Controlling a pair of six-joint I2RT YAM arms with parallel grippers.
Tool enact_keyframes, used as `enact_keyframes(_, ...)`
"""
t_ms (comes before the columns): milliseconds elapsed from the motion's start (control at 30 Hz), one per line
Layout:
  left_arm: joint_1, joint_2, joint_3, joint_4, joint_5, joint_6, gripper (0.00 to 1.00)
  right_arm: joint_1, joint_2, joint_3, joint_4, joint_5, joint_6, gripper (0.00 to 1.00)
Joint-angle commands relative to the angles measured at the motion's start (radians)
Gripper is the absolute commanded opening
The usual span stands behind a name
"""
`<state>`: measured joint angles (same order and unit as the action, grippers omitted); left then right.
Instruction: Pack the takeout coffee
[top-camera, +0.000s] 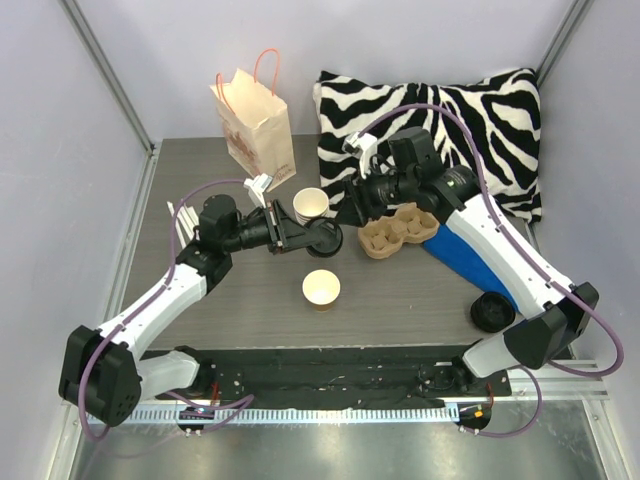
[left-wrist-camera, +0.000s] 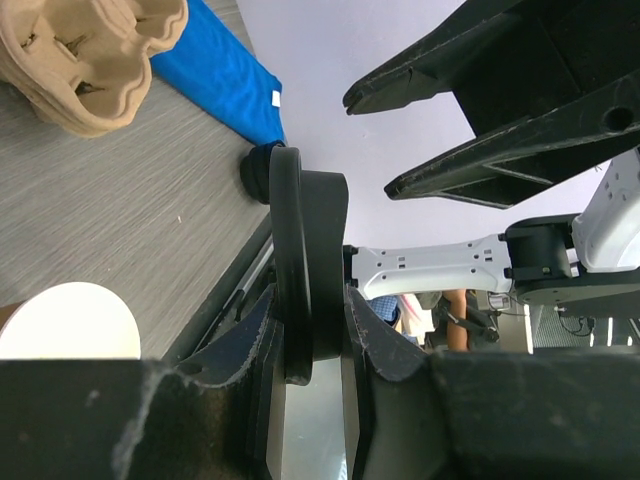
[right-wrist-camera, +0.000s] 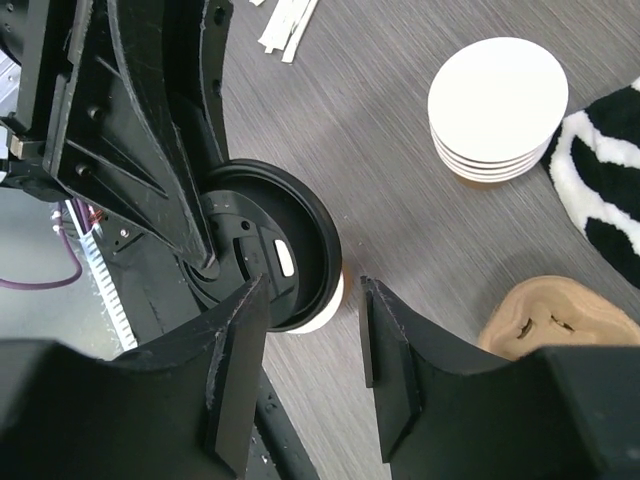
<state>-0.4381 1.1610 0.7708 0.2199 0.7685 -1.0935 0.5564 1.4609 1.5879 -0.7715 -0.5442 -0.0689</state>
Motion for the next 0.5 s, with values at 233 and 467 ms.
enact_keyframes(233, 0.004, 0.005, -0.007, 0.078, 0.026, -0.022, 0.0, 0.076, 0.026, 0.037, 0.017, 0.047, -0.04, 0.43)
enact_keyframes(467, 0.004, 0.009, -0.011, 0.099, 0.051, -0.035, 0.0, 0.092, 0.039, 0.037, 0.018, 0.105, -0.055, 0.38)
